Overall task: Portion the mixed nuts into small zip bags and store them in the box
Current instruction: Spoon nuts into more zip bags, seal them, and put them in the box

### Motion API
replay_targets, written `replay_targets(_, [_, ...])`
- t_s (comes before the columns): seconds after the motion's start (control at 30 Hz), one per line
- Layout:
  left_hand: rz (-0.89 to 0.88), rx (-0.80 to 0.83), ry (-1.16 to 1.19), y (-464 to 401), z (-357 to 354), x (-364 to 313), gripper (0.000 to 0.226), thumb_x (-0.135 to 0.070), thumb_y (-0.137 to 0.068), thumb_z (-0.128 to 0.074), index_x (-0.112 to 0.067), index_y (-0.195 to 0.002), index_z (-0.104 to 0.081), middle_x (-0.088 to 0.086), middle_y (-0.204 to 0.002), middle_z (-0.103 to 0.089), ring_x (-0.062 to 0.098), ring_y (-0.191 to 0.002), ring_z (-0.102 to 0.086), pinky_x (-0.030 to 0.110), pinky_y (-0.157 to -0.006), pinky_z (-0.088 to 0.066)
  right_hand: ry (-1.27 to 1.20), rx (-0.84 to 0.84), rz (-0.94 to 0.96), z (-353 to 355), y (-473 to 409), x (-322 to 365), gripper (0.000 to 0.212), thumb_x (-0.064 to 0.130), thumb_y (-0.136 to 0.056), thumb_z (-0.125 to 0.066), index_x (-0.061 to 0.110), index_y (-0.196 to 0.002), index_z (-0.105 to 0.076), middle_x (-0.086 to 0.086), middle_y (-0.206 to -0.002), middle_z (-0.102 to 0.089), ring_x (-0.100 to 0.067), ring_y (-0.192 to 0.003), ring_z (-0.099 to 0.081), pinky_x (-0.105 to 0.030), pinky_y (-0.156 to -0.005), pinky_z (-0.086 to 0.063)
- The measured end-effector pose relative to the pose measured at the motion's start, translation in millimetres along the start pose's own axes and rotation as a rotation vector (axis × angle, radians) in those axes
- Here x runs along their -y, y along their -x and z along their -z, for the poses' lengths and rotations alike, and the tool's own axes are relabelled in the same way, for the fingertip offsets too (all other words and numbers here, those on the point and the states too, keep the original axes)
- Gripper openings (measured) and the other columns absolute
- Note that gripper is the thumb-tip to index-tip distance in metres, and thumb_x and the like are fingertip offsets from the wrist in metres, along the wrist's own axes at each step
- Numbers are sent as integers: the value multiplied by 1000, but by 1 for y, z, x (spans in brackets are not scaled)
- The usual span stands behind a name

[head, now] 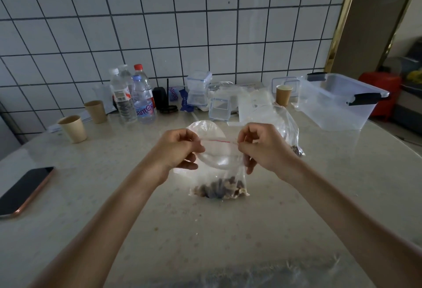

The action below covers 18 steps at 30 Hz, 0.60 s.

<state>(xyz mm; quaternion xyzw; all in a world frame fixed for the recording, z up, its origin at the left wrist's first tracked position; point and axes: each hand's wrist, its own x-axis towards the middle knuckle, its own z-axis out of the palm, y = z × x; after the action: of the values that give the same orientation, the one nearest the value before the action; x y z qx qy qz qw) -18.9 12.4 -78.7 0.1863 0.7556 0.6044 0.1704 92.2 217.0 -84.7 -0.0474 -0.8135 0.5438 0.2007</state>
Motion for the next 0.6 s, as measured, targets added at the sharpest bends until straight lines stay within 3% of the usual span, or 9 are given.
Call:
replay_targets(0.07, [-225, -224, -465, 2, -3, 2, 19, -3, -83, -72, -17, -72, -64, -2, -65, -64, 13, -52, -63, 33, -50, -56, 446, -49, 343, -1, 5, 1, 18, -11, -83, -59, 7, -88, -55, 9, -53, -44, -20, -44, -51, -42, -41, -48])
replay_targets(0.13, [-414, -365, -788, 7, -6, 4, 22, -11, -80, -67, -22, -66, -55, -4, -65, -60, 18, -62, -59, 34, -54, -50, 741, -75, 569, -2, 7, -1, 23, -9, -82, -60, 8, -96, -52, 15, -58, -35, -17, -46, -40, -34, -43, -35])
replay_targets(0.2, [-471, -379, -869, 10, -5, 6, 23, -20, -83, -68, -23, -68, -51, -2, -67, -60, 23, -66, -58, 37, -58, -49, 723, -119, 506, -4, 8, -3, 18, 5, -89, -63, 10, -102, -52, 14, -58, -39, -13, -47, -42, -30, -48, -31])
replay_targets(0.27, [-357, -333, -873, 12, -3, 8, 31, -43, -91, -69, -22, -76, -52, 1, -72, -66, 25, -70, -65, 38, -63, -54, 621, -110, 236, -3, 6, -5, 22, 31, -98, -64, 12, -102, -54, 7, -60, -54, -14, -49, -53, -30, -51, -39])
replay_targets(0.33, [-112, -192, -562, 16, -3, 8, 47, -60, -93, -65, -14, -86, -60, 6, -75, -73, 24, -68, -75, 40, -63, -62, 305, 1, -97, -1, 7, -6, 39, 46, -98, -65, 7, -97, -60, -3, -67, -65, -20, -49, -65, -32, -49, -51])
replay_targets(0.4, [105, -25, -159, 19, -2, 12, 54, -61, -95, -64, -7, -99, -70, 11, -84, -78, 24, -74, -80, 38, -62, -65, -86, 92, -331, 3, 7, -9, 42, 44, -99, -65, 2, -98, -66, -11, -77, -67, -26, -60, -72, -36, -49, -57])
replay_targets(0.5, [156, 60, 132, 14, -1, 26, 40, -45, -97, -70, -6, -105, -76, 12, -102, -80, 26, -93, -80, 39, -71, -65, -350, 163, -399, 10, 6, -20, 34, 37, -101, -63, 5, -100, -73, -16, -88, -71, -31, -77, -74, -37, -55, -58])
replay_targets(0.6, [136, 160, 367, 12, -2, 40, 34, -27, -85, -82, -6, -111, -76, 14, -116, -77, 27, -109, -76, 39, -81, -64, -534, 237, -420, 13, 5, -27, 23, 30, -100, -64, 11, -105, -76, -13, -98, -73, -28, -88, -75, -34, -57, -58])
